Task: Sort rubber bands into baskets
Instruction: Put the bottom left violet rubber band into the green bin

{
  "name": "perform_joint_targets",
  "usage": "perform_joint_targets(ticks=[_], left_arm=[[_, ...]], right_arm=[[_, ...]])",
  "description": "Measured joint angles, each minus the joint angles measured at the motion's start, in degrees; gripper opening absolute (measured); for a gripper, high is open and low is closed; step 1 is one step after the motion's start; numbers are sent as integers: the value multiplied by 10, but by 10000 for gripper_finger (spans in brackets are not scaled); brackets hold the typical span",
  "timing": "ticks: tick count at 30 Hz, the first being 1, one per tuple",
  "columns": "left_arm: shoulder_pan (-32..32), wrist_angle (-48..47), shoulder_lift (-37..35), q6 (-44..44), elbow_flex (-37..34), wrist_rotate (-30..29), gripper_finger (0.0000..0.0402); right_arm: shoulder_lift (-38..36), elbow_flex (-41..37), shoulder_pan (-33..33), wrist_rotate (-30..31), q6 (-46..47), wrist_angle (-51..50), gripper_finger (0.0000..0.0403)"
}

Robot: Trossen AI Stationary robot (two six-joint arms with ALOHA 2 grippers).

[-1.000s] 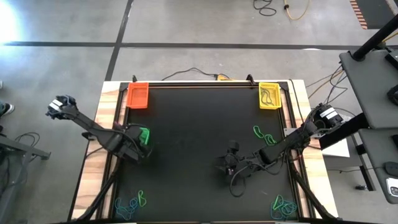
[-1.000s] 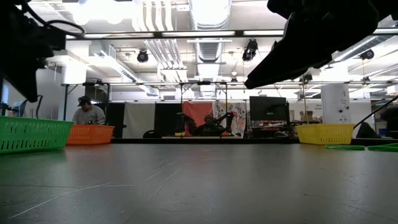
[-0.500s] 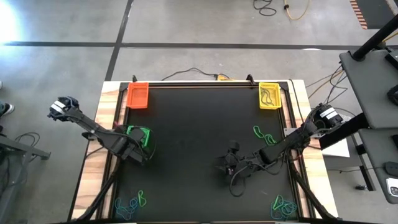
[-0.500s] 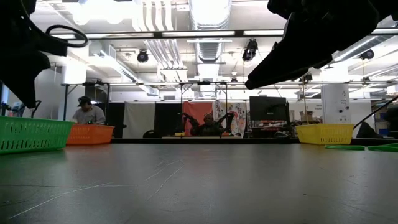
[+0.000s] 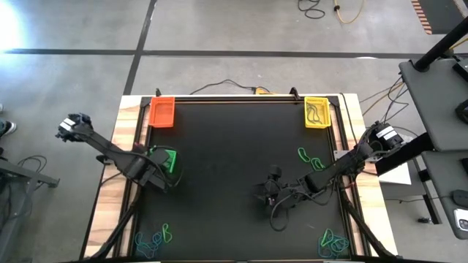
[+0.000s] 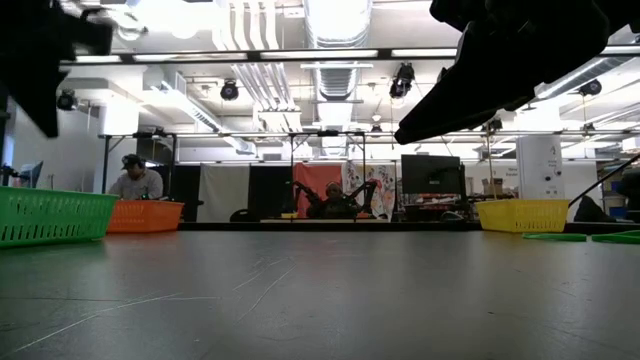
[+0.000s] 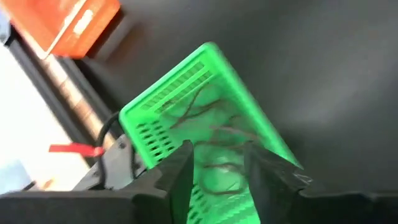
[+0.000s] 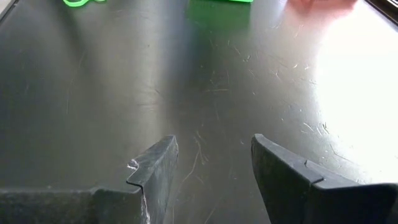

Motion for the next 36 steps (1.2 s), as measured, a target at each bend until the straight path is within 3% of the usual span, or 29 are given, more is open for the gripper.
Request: perform_joint_targets(ticks=[5, 12, 17, 20, 24, 29, 36], left_arm=[[-1, 3, 8, 15, 66, 6, 149], [-54, 108, 42, 15, 120, 102, 153], [-133, 228, 104, -4, 159, 172, 153], [-172, 236, 155, -51, 207, 179, 153], [-200, 234, 224, -112, 245, 250, 153], [-213, 235, 287, -142, 228, 327, 153], [-219, 309, 310, -121, 138, 359, 153]], right_arm=[[0, 0, 0, 0, 0, 0, 199], [0, 0, 0, 0, -36, 0, 199], [0, 0, 0, -17, -63, 0, 199], [0, 0, 0, -19, -85, 0, 199], [0, 0, -3, -18, -90, 0, 199], [0, 0, -8, -17, -89, 2, 199], [0, 0, -13, -17, -91, 12, 199]])
